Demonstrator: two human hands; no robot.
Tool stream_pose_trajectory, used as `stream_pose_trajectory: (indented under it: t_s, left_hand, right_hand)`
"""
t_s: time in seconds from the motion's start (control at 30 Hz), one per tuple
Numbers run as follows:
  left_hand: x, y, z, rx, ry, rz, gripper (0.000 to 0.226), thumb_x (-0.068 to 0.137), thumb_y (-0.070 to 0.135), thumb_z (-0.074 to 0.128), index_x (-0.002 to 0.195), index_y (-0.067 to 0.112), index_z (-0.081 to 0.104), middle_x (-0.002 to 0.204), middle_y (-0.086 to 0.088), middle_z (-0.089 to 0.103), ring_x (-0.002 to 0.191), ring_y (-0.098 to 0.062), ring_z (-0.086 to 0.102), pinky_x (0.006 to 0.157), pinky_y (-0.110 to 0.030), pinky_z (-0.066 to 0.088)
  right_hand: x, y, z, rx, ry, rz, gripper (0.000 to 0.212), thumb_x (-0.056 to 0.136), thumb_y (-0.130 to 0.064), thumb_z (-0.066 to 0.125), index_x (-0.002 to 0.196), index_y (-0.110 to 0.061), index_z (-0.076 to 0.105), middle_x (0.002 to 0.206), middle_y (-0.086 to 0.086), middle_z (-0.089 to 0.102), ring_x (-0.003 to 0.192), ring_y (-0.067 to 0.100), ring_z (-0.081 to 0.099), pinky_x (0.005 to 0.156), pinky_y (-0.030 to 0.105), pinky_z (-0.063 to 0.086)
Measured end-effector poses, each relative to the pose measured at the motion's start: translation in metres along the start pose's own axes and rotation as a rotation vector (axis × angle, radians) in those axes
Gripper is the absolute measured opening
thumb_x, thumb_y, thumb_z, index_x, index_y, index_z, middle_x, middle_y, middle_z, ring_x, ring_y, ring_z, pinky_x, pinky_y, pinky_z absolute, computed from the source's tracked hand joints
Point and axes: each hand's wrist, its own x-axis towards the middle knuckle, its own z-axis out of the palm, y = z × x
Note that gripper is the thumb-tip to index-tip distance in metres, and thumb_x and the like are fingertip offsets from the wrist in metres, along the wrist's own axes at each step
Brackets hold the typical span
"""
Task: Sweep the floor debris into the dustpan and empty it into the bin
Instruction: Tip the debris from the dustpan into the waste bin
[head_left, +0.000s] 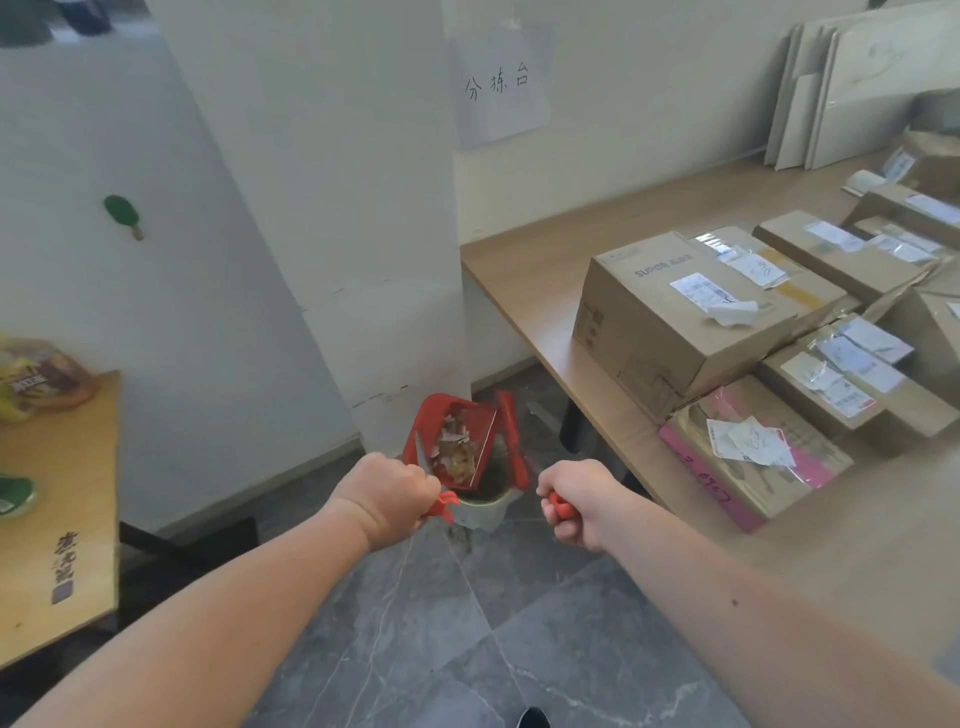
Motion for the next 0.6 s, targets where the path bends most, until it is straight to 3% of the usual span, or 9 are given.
stream_pose_trajectory:
  t_s: [0.6]
  left_hand:
    - [0.001,0.016,-0.003,0.109,-0.035,0.148,0.018,0.101,0.025,0.049,0.102,0.015,0.064,0.1,-0.006,0.071,0.089,-0.032,0.069,0.07,-0.035,0.041]
  right_hand:
    - [-0.003,0.01,0.014,-0.005,-0.005,0.02,0.016,0.085,0.002,0.045,0.091,-0.003,0.06,0.063,0.011,0.05,0.041,0.01,0.04,0.041,0.022,0.028]
